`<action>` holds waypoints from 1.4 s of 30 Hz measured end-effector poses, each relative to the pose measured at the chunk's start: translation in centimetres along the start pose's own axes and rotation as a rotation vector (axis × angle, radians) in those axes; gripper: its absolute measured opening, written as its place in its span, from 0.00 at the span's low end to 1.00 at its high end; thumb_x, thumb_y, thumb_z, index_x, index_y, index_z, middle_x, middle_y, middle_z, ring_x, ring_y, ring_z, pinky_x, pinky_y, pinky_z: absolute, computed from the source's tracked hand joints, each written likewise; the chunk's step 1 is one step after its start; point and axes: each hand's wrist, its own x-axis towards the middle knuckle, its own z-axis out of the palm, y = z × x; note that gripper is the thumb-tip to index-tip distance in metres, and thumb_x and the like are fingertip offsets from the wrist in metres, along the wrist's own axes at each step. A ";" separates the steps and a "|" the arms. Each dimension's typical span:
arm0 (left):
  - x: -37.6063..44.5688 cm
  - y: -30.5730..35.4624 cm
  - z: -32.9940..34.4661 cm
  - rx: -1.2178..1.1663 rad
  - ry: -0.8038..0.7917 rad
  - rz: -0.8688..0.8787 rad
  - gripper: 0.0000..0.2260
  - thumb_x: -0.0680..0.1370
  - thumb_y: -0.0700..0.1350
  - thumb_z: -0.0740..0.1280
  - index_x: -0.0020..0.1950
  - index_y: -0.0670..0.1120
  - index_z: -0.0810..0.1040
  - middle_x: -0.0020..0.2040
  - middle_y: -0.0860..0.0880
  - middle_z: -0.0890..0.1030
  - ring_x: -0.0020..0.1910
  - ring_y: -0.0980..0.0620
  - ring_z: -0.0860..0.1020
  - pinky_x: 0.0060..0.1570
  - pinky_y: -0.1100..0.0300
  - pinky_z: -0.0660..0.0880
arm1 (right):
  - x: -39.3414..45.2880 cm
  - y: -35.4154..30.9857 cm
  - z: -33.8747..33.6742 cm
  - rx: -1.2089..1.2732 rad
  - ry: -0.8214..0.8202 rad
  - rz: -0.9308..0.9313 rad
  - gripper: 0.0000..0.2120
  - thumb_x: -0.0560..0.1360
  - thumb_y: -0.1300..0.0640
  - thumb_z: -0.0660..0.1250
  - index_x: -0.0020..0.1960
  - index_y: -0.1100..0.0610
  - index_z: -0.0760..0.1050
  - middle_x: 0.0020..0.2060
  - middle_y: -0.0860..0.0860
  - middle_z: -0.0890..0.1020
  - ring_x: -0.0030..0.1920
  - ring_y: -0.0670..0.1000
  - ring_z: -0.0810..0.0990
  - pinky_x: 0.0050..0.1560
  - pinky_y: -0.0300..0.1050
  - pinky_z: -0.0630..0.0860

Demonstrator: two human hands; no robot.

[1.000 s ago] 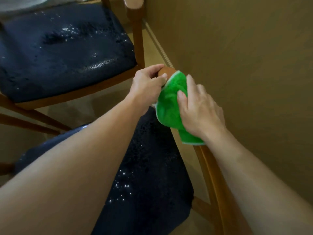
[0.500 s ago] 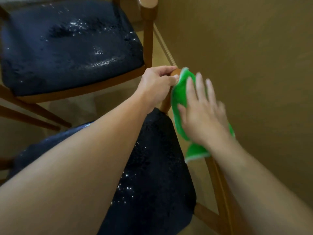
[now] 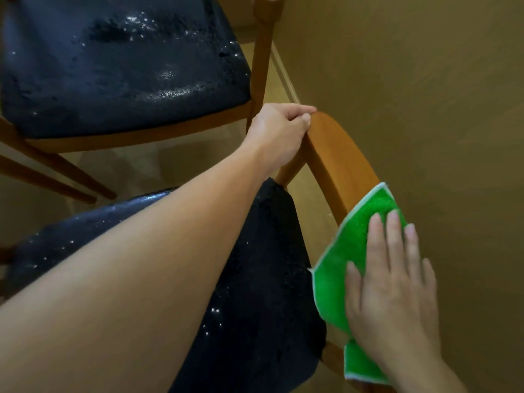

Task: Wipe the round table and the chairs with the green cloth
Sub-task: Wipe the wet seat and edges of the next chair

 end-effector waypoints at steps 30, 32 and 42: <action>-9.9 -6.9 -14.9 0.133 -0.312 -0.125 0.14 0.71 0.57 0.70 0.34 0.47 0.78 0.33 0.50 0.78 0.35 0.54 0.75 0.43 0.55 0.69 | 6.1 -12.5 1.2 1.573 -0.972 -0.068 0.14 0.81 0.56 0.59 0.63 0.56 0.76 0.56 0.62 0.81 0.56 0.63 0.81 0.55 0.59 0.79; -10.3 -8.2 -15.2 0.142 -0.357 -0.221 0.15 0.71 0.59 0.69 0.33 0.48 0.78 0.33 0.51 0.78 0.34 0.54 0.76 0.41 0.55 0.71 | 5.7 -12.3 2.5 1.647 -1.135 -0.079 0.16 0.79 0.60 0.62 0.66 0.58 0.75 0.59 0.62 0.80 0.59 0.62 0.80 0.54 0.53 0.79; -10.5 -16.6 -14.7 0.521 0.178 -0.250 0.06 0.78 0.51 0.62 0.50 0.53 0.77 0.47 0.53 0.80 0.46 0.54 0.77 0.44 0.61 0.69 | 4.4 -13.1 12.7 0.408 -0.043 -0.332 0.20 0.77 0.62 0.65 0.68 0.63 0.72 0.64 0.59 0.76 0.63 0.57 0.75 0.64 0.40 0.65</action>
